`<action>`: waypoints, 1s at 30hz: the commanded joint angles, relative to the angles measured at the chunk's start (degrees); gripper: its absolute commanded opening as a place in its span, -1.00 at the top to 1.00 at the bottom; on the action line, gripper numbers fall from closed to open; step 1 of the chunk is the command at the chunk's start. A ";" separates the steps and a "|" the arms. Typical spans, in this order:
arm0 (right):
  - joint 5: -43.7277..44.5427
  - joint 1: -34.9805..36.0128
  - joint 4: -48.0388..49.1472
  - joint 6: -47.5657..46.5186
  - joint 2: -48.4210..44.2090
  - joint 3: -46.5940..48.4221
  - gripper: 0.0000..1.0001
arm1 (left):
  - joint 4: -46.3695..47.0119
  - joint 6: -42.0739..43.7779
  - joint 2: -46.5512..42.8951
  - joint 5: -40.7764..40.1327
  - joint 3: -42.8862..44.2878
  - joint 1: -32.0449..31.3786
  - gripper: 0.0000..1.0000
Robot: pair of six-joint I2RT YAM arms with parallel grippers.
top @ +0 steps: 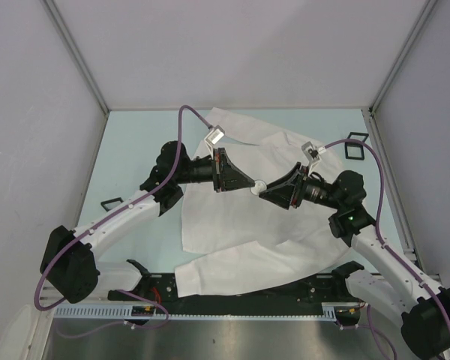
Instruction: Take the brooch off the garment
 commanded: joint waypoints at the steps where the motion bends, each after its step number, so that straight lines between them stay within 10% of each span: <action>1: -0.67 -0.19 4.32 1.29 0.78 1.61 0.12 | 4.41 -1.13 -0.72 1.86 -0.02 0.39 0.99; 30: 9.61 2.97 4.93 5.68 3.94 1.70 0.33 | -1.65 3.62 -2.22 -1.83 0.86 -0.14 0.99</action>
